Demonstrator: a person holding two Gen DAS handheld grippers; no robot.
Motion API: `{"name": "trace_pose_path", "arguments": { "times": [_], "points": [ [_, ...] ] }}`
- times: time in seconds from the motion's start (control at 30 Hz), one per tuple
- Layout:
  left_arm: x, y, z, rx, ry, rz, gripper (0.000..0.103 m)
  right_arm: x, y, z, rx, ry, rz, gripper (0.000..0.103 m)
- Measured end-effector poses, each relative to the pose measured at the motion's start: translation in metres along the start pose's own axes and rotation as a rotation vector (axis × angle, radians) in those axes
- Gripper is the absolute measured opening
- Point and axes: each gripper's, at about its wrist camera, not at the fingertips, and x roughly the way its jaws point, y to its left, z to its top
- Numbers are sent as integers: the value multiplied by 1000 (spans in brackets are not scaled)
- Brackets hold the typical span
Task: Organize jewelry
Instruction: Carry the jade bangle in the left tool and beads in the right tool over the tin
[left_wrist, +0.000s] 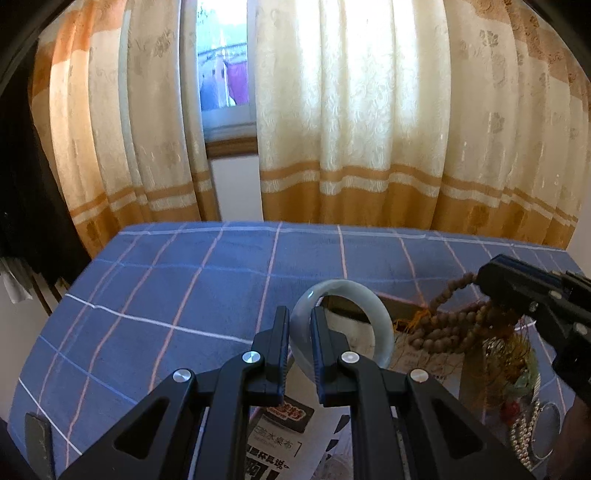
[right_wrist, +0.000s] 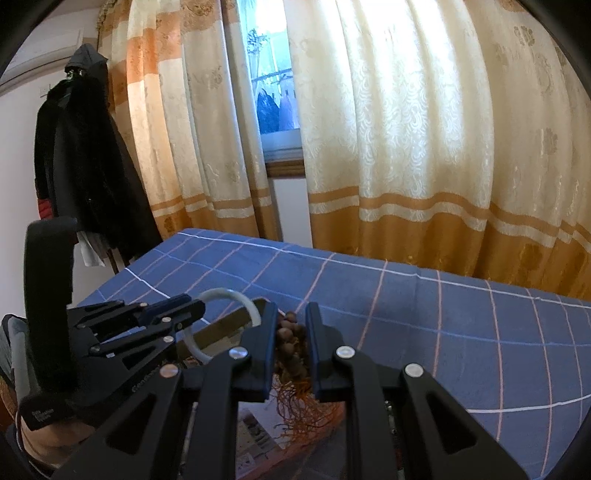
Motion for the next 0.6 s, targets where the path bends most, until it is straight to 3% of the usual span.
{"name": "trace_pose_path", "arguments": {
  "times": [0.6],
  "points": [
    [8,0,-5,9,45,-35,11,24,3,-15,-4,75,-9,17]
  ]
}}
